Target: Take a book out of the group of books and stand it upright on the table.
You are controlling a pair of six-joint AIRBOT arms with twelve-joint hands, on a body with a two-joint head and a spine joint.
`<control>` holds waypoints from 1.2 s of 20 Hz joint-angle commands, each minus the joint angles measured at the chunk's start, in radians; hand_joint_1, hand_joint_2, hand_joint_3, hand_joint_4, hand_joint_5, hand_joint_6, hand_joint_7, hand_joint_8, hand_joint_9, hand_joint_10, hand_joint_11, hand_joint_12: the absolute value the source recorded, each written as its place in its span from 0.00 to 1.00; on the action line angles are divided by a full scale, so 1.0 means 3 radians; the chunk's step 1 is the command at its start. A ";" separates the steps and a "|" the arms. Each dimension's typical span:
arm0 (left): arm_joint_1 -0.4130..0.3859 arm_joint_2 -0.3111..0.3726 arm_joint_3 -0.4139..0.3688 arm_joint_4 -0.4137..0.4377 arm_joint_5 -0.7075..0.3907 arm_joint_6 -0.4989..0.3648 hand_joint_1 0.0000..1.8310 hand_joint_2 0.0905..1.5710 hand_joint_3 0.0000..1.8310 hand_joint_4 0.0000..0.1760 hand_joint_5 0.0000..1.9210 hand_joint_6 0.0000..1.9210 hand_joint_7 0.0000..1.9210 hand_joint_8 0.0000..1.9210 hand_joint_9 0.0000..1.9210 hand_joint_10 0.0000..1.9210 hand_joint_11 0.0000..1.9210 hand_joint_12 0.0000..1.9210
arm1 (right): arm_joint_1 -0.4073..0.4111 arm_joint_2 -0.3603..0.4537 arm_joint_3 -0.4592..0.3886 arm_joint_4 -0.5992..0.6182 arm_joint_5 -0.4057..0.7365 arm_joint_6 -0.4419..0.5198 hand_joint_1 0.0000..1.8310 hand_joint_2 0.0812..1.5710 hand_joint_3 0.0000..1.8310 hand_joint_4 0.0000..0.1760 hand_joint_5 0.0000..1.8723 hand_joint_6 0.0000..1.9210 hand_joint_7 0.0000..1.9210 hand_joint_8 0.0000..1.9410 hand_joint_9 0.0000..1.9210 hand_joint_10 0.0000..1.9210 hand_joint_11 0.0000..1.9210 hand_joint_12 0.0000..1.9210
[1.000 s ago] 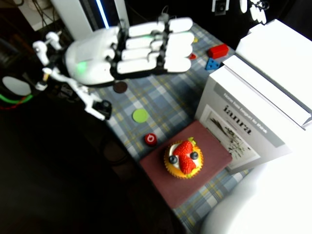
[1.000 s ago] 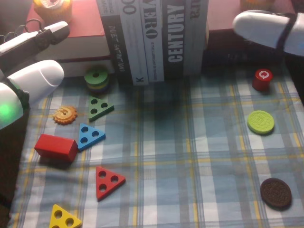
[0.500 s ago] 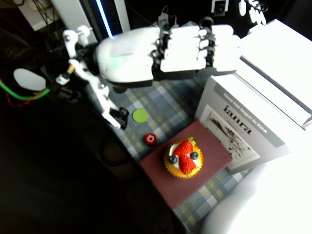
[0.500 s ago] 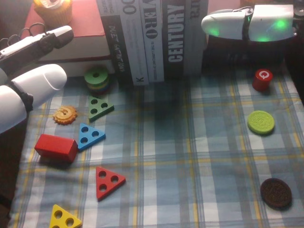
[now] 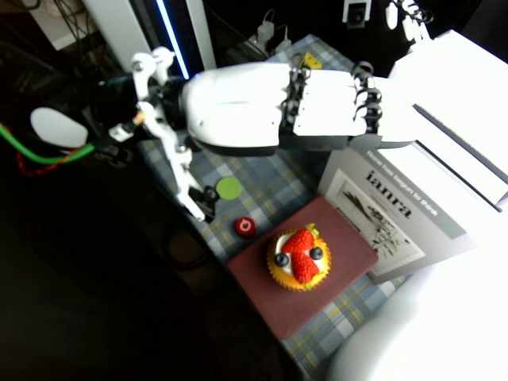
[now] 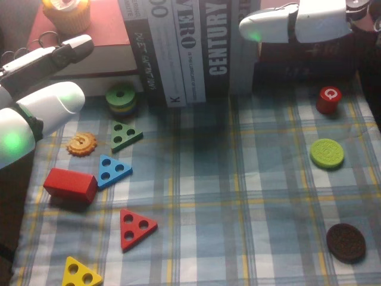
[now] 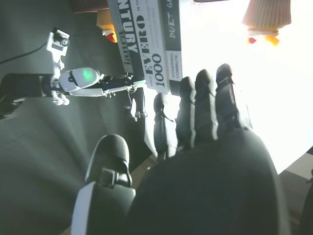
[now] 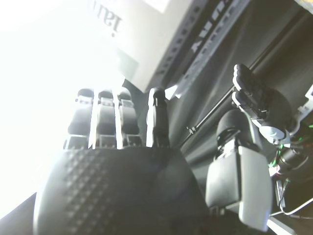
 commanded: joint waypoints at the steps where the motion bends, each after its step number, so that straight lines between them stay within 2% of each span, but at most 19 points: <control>1: -0.0013 -0.0010 0.0014 0.0050 -0.0391 -0.0035 0.00 0.83 0.00 1.00 0.17 0.00 0.12 0.00 0.07 0.00 0.01 0.02 | 0.0045 -0.0010 0.0001 0.0026 0.0254 -0.0007 0.00 0.66 0.00 1.00 0.12 0.00 0.00 0.00 0.00 0.00 0.00 0.00; 5: -0.0012 -0.0010 0.0008 0.0044 -0.0398 -0.0037 0.00 0.82 0.00 1.00 0.17 0.00 0.12 0.00 0.08 0.00 0.02 0.03 | 0.0045 0.0039 -0.0057 -0.0100 0.0178 -0.0007 0.00 0.68 0.00 1.00 0.12 0.00 0.00 0.00 0.00 0.00 0.00 0.00; 14: 0.0067 0.0003 -0.0027 0.0017 -0.0472 -0.0068 0.00 0.82 0.00 1.00 0.16 0.00 0.12 0.00 0.07 0.00 0.02 0.03 | -0.0025 0.0321 -0.0456 -0.0323 0.0201 -0.0007 0.00 0.66 0.00 1.00 0.15 0.01 0.00 0.00 0.00 0.00 0.00 0.00; 22: 0.0147 0.0024 -0.0063 -0.0010 -0.0532 -0.0107 0.00 0.83 0.00 1.00 0.17 0.00 0.13 0.00 0.09 0.00 0.02 0.03 | -0.0330 0.0604 -0.0773 -0.0320 0.0520 -0.0006 0.00 0.65 0.00 1.00 0.17 0.01 0.00 0.00 0.00 0.00 0.00 0.00; 24: 0.0169 0.0027 -0.0069 -0.0018 -0.0541 -0.0120 0.00 0.83 0.00 1.00 0.17 0.00 0.13 0.00 0.09 0.00 0.01 0.03 | -0.0428 0.0669 -0.0854 -0.0319 0.0603 0.0004 0.00 0.67 0.00 1.00 0.16 0.01 0.00 0.00 0.00 0.00 0.00 0.00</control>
